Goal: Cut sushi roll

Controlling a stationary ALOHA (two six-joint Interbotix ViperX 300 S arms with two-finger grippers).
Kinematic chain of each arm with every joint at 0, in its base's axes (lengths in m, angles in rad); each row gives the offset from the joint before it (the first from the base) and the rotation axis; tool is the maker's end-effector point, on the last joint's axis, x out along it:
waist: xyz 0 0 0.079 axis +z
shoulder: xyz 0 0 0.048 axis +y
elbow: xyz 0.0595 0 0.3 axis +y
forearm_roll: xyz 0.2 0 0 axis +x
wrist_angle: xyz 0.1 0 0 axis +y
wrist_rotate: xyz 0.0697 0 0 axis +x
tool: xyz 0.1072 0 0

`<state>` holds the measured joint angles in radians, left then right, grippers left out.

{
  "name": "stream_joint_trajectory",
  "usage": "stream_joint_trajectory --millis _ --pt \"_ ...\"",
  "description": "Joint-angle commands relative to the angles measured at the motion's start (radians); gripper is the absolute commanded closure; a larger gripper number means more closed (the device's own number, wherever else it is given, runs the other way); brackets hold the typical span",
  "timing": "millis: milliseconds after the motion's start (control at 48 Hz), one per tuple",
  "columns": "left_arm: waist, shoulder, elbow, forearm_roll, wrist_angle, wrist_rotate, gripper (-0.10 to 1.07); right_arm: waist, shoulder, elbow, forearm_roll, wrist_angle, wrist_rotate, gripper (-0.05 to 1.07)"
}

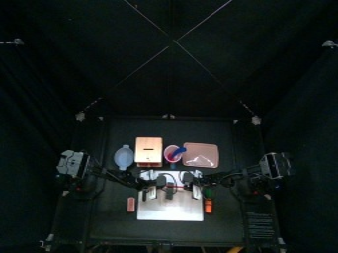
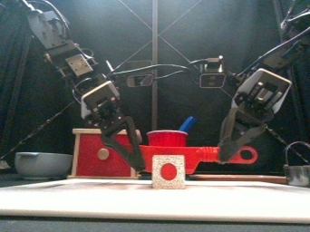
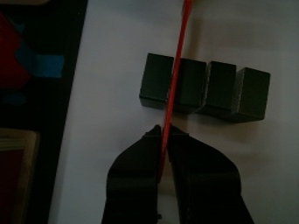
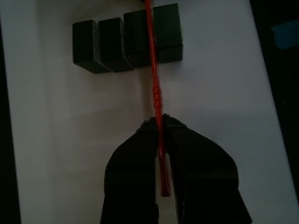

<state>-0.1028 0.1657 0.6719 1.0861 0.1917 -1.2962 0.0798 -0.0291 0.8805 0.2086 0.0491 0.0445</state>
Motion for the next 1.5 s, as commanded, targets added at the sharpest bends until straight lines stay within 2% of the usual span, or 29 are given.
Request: stream_joint_trajectory --millis 0,167,292,500,708,854,1146,1479 --pt "0.011 -0.003 0.026 -0.015 0.021 -0.006 0.52 0.008 0.002 0.002 0.000 0.005 0.003 0.67" --pt "0.005 0.011 0.028 -0.018 0.021 -0.005 0.52 0.008 0.015 -0.002 0.000 0.003 0.003 0.67" --pt "0.003 0.002 0.026 -0.020 0.044 -0.003 0.52 0.003 -0.015 -0.002 -0.018 0.015 0.002 0.67" --pt "0.012 -0.032 0.018 -0.003 0.153 0.000 0.52 -0.044 -0.097 -0.002 -0.092 0.080 0.003 0.67" --pt "0.006 -0.072 0.023 0.000 0.173 0.000 0.52 -0.060 -0.152 -0.005 -0.126 0.092 0.006 0.68" --pt "-0.021 -0.115 0.031 -0.005 0.167 0.000 0.52 -0.044 -0.198 -0.008 -0.118 0.095 0.008 0.68" --pt "-0.107 -0.126 0.037 -0.012 0.098 -0.002 0.52 0.081 -0.216 -0.008 -0.061 0.095 0.008 0.68" --pt "-0.103 -0.074 0.040 -0.043 0.097 -0.005 0.52 0.092 -0.181 0.005 -0.032 0.095 0.006 0.68"
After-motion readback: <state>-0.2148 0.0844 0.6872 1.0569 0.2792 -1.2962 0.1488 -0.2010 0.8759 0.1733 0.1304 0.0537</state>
